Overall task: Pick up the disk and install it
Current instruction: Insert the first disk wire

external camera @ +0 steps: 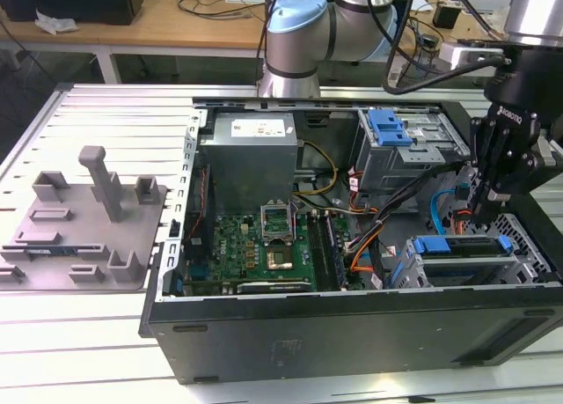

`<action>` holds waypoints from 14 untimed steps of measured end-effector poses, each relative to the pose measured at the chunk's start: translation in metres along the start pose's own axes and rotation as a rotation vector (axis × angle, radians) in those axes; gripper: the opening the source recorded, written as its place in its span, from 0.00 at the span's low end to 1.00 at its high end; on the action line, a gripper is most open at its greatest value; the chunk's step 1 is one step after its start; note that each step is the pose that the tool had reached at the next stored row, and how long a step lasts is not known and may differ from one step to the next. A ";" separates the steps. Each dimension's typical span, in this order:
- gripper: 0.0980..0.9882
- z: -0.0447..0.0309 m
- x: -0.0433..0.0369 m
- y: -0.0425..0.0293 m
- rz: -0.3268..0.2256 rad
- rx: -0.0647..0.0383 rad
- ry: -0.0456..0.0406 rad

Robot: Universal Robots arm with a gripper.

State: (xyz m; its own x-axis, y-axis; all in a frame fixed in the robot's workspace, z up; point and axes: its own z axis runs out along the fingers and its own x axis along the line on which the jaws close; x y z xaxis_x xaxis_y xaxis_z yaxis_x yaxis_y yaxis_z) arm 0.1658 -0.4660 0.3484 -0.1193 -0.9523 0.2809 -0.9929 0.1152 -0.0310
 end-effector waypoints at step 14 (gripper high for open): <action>0.07 0.0042 0.0212 -0.0016 -0.029 -0.001 -0.1119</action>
State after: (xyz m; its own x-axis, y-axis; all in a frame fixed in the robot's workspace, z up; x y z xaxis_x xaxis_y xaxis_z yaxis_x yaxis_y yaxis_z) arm 0.1648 -0.4876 0.3503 -0.0898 -0.9809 0.1728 -0.9959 0.0871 -0.0235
